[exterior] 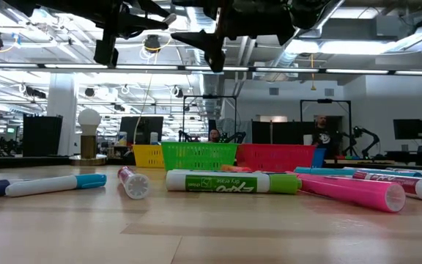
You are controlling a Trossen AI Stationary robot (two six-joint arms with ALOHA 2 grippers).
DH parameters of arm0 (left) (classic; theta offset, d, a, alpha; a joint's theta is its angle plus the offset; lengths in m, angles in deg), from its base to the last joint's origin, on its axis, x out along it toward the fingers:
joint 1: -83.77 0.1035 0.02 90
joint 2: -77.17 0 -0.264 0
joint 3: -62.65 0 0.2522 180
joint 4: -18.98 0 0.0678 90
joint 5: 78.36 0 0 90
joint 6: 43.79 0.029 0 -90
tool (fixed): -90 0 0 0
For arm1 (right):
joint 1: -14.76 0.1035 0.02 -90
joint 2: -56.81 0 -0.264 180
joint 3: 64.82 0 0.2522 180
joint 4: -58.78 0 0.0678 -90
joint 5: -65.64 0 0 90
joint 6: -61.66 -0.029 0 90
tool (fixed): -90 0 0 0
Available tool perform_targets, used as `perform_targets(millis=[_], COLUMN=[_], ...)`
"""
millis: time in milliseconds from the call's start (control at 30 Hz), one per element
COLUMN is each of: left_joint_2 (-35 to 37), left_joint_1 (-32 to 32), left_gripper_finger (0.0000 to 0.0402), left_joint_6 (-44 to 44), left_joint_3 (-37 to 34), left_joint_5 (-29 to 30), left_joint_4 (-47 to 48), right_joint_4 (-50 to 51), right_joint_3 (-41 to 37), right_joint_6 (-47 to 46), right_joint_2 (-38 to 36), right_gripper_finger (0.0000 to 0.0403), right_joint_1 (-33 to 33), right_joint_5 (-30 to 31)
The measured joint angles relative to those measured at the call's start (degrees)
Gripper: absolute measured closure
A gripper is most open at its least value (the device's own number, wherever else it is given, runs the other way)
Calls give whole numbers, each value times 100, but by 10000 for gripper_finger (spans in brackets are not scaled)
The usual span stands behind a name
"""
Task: Pick & Place Markers
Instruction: Put the yellow highlighter pen into the blue bin
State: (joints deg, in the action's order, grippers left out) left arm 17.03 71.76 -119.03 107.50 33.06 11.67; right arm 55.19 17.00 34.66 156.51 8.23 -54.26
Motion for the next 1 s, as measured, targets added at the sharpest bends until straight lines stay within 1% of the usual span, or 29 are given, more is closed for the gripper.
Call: perform_targets(millis=[233, 333, 433, 533, 667, 833, 1000], left_joint_2=[0, -17, -63, -69, -68, -68, -68], left_joint_1=[0, 0, 0, 0, 2, 7, 3], left_gripper_finger=[348, 348, 348, 348, 348, 348, 348], left_joint_6=[0, 30, 47, 49, 46, 47, 46], left_joint_3=[0, 0, -4, -4, -2, -2, -2], left_joint_5=[4, 23, 23, 21, 23, 12, -58], left_joint_4=[0, -4, 14, 44, 3, 29, 60], right_joint_4=[34, -77, -107, 109, 322, 582, 574], right_joint_3=[-2, 52, 328, 623, 789, 798, 798], right_joint_6=[-24, -147, -303, -370, -411, -404, -403], right_joint_2=[0, 167, 516, 784, 916, 820, 755], right_gripper_finger=[170, 170, 170, 170, 170, 170, 170], right_joint_1=[0, 0, 5, 9, -99, -273, -330], right_joint_5=[214, 298, 139, -243, -664, -809, -740])
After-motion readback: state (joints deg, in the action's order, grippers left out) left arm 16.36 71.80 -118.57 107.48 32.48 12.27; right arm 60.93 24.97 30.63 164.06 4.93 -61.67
